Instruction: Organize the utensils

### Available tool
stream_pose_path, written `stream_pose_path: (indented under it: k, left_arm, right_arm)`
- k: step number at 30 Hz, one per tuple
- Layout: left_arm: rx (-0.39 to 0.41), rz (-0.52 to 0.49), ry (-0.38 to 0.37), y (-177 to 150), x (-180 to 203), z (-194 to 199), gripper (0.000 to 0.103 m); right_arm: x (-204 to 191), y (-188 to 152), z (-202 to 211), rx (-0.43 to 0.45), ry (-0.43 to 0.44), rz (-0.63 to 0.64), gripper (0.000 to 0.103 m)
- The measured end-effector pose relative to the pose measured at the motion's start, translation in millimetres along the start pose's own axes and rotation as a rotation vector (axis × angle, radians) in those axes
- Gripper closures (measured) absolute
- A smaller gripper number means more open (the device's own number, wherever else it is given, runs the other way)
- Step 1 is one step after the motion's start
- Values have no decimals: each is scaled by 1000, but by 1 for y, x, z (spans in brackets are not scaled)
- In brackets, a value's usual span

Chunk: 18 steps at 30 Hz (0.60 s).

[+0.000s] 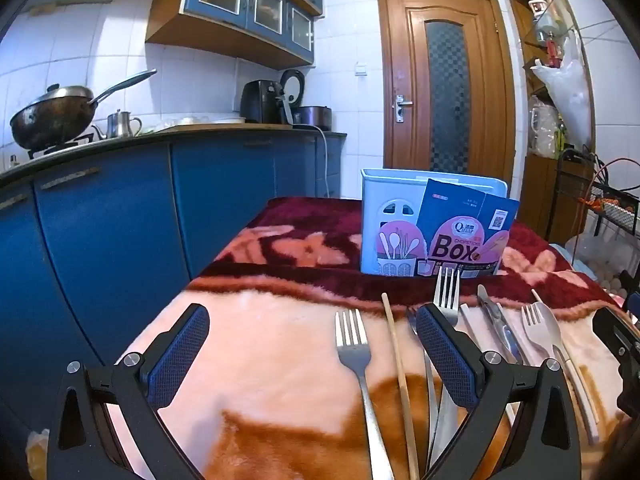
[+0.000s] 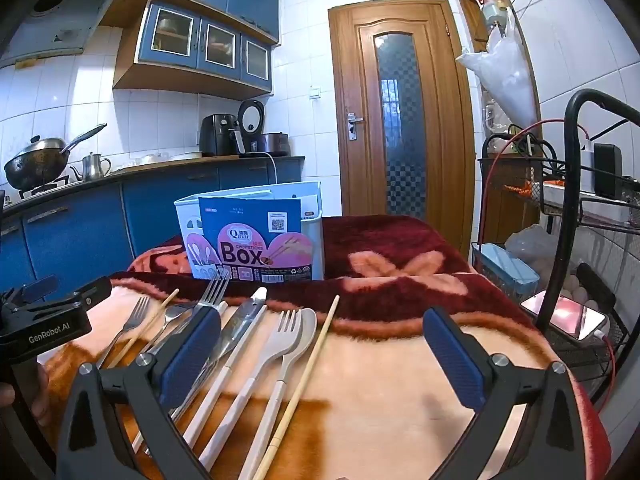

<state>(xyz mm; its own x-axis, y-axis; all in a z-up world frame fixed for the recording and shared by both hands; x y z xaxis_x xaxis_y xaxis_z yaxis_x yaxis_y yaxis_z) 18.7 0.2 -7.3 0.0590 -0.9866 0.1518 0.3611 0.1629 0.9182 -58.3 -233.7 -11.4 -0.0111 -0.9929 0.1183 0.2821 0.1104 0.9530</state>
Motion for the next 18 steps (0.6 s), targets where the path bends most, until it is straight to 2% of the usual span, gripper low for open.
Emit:
stream_pose_path:
  k: [18]
  left_arm:
    - [1,-11,7,0,1,1,0]
  right_arm:
    - [0,-1,0,-3,2,-4,0]
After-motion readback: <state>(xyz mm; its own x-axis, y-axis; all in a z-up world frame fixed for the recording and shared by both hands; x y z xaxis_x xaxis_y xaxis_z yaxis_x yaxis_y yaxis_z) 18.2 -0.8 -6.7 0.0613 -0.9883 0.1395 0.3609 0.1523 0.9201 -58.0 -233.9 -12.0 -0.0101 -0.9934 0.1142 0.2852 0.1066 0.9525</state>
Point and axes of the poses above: each gripper's, at about its wrist camera, not at the fingertips, and z roughly against the way its jaws point, x to its right, y to its top, the point moved 2 cm from there along -z, roughly the way its jaws point, and after that the axes turned 9 degrees about z, right-handed, at the moved point
